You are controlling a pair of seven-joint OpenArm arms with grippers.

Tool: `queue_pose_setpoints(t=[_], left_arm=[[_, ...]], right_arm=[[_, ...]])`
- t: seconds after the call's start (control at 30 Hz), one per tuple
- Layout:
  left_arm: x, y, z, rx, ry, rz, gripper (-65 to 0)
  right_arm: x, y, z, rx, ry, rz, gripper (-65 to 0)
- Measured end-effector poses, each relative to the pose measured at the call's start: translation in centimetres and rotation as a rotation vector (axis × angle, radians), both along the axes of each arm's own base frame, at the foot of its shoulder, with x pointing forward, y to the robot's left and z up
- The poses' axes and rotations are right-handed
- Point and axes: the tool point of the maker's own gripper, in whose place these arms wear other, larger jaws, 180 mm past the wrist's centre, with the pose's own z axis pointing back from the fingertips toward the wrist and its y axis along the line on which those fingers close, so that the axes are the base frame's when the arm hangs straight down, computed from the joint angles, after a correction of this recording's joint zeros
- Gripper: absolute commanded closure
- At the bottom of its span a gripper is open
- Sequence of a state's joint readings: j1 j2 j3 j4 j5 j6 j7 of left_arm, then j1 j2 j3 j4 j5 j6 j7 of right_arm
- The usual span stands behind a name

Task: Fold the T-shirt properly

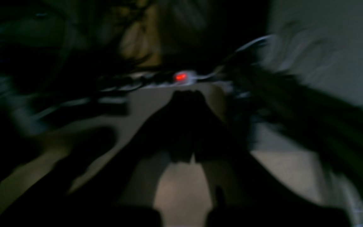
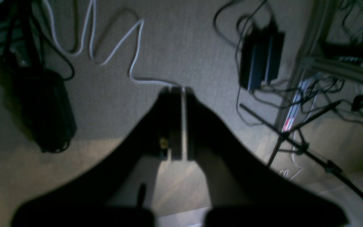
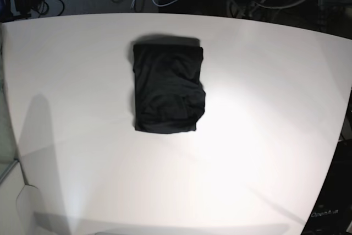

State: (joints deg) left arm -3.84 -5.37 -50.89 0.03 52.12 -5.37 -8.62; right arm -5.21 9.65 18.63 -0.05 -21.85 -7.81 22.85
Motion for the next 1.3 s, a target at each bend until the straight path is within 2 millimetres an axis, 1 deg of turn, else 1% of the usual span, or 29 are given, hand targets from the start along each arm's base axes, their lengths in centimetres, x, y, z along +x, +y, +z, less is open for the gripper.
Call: queue_pose_setpoints(t=[0.07, 0.13, 0.17, 0.27, 0.43, 0.53, 0.6, 0.7, 0.77, 0.83, 0.9, 0.97, 1.1, 1.23, 1.3], left_arm=[[-1.1, 0.2, -0.2, 0.012, 0.056, 0.002, 0.0], [-1.6, -0.1, -0.3, 0.011, 0.079, -0.012, 0.0], [-1.3, -0.2, -0.3, 0.012, 0.075, -0.035, 0.0], [-0.7, -0.8, -0.3, 0.013, 0.067, -0.079, 0.0], [-0.9, -1.9, -0.4, 0.006, 0.073, -0.131, 0.0], [-0.9, -2.8, -0.4, -0.013, 0.074, -0.147, 0.0], [-0.9, -2.7, -0.4, -0.009, 0.071, -0.143, 0.0], [-0.9, -1.9, -0.4, 0.003, 0.072, -0.14, 0.0], [-0.9, -1.6, -0.4, 0.009, 0.071, -0.138, 0.0], [-0.8, -1.6, -0.4, 0.009, 0.071, -0.138, 0.0], [-0.8, -1.7, -0.4, 0.006, 0.07, -0.138, 0.0], [-0.8, -1.8, -0.4, 0.004, 0.07, -0.139, 0.0], [-0.8, -1.5, -0.3, 0.003, 0.066, -0.093, 0.0], [-0.8, -0.8, -0.3, 0.003, 0.064, -0.052, 0.0], [-0.7, -0.2, -0.2, 0.015, 0.061, -0.039, 0.0]], right_arm=[[0.4, 0.1, -0.1, -0.001, 0.014, -0.012, 0.0], [0.8, -0.2, 0.0, -0.044, 0.005, -0.008, 0.0], [1.0, -0.4, 0.2, -0.077, 0.001, -0.006, 0.0], [0.9, -0.2, 0.2, -0.096, 0.001, -0.003, 0.0], [1.6, 0.0, 0.3, -0.102, -0.013, -0.002, 0.0], [1.9, -0.5, 0.6, -0.155, -0.02, 0.003, 0.0], [1.8, -0.6, 0.7, -0.16, -0.018, 0.003, 0.0], [1.5, -0.5, 0.7, -0.159, -0.013, 0.003, 0.0], [1.4, 0.0, 0.5, -0.148, -0.014, 0.0, 0.0], [1.7, 1.1, 0.3, -0.105, -0.038, 0.007, 0.0], [2.0, 2.4, 0.4, -0.06, -0.102, 0.037, 0.0], [1.2, 2.9, 0.6, -0.038, -0.128, 0.053, 0.0], [-0.5, 3.0, 0.4, -0.017, -0.086, 0.033, 0.0], [0.5, 4.1, -0.2, 0.061, -0.078, 0.01, 0.0], [0.9, 4.3, -0.2, 0.072, -0.085, 0.011, 0.0]])
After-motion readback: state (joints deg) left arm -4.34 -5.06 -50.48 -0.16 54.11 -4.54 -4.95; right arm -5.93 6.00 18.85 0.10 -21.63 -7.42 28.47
